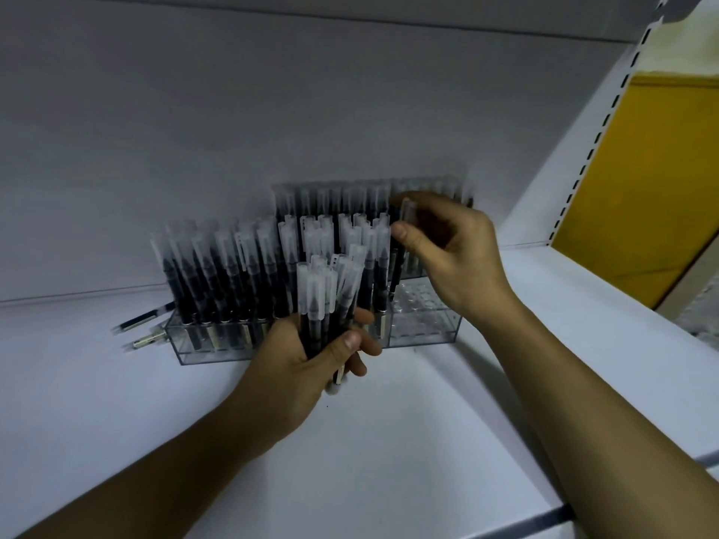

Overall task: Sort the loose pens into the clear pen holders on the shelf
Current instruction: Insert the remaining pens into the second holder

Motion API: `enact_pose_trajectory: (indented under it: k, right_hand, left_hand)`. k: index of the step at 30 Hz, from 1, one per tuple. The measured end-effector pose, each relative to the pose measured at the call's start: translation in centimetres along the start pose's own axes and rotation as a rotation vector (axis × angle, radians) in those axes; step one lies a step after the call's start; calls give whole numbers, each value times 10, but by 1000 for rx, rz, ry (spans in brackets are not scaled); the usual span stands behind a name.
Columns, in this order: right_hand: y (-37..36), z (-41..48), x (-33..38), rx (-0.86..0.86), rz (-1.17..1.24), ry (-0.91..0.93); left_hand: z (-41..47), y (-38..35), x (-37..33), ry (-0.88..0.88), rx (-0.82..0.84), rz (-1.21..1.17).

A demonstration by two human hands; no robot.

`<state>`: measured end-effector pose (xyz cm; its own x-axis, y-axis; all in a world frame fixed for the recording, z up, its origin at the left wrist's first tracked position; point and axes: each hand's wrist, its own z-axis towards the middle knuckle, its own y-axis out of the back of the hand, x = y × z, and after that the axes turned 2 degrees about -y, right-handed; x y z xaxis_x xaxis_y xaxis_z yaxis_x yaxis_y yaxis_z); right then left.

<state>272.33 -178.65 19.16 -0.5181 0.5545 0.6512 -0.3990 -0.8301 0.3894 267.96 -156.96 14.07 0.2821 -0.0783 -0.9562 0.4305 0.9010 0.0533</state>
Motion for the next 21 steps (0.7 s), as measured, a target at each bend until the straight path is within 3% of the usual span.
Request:
enact_pose_trajectory:
  k: [10, 17, 21]
  right_hand:
    - [0, -2, -13, 138, -40, -52]
    - [3, -8, 12, -96, 177, 22]
    - [-2, -17, 25, 155, 372, 14]
  left_hand:
    - [0, 3, 3, -11, 8, 29]
    - [-1, 6, 2, 1, 23, 21]
    - [0, 6, 1, 18, 17, 0]
